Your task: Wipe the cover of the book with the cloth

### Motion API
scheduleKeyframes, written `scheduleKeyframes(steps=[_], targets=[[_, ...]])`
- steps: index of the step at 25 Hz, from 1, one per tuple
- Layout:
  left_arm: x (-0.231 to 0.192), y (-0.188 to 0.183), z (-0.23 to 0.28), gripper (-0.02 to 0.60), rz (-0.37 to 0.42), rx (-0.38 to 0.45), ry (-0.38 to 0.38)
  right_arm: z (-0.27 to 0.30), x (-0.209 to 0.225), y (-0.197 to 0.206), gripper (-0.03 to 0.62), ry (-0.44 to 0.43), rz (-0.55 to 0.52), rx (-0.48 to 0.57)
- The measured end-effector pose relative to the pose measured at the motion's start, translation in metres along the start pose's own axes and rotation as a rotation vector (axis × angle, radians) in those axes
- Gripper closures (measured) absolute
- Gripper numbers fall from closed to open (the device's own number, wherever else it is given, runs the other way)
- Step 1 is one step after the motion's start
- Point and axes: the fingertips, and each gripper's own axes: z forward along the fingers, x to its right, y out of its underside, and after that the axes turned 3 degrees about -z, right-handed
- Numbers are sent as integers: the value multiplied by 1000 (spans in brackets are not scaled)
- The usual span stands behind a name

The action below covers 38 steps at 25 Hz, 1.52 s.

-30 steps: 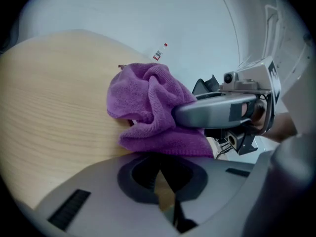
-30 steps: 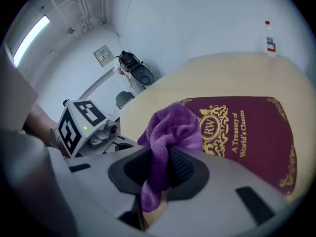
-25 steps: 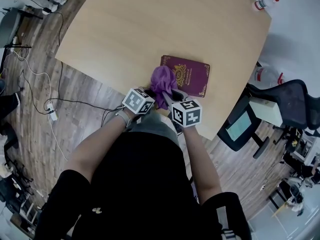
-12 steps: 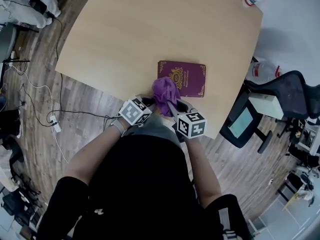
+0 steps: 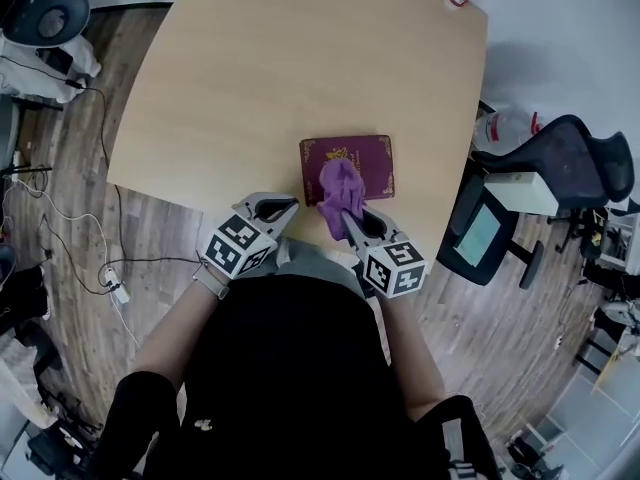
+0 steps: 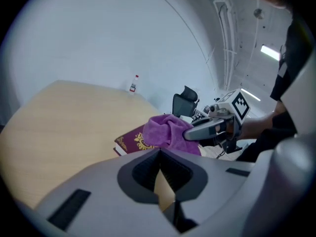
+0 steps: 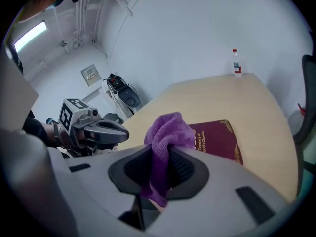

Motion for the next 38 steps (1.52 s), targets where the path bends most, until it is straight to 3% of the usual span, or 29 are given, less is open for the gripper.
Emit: scheduleKeyframes(steps=[11, 19, 26, 38], targets=[[-4, -106, -62, 561, 74, 292, -35, -51, -25, -101, 510, 44, -115, 218], [5, -167, -95, 561, 144, 440, -34, -86, -34, -160, 510, 74, -180, 355], [23, -201, -115, 561, 187, 519, -43, -114, -37, -190, 510, 107, -238, 443], [33, -215, -132, 561, 209, 574, -59, -129, -49, -206, 508, 117, -291, 513]])
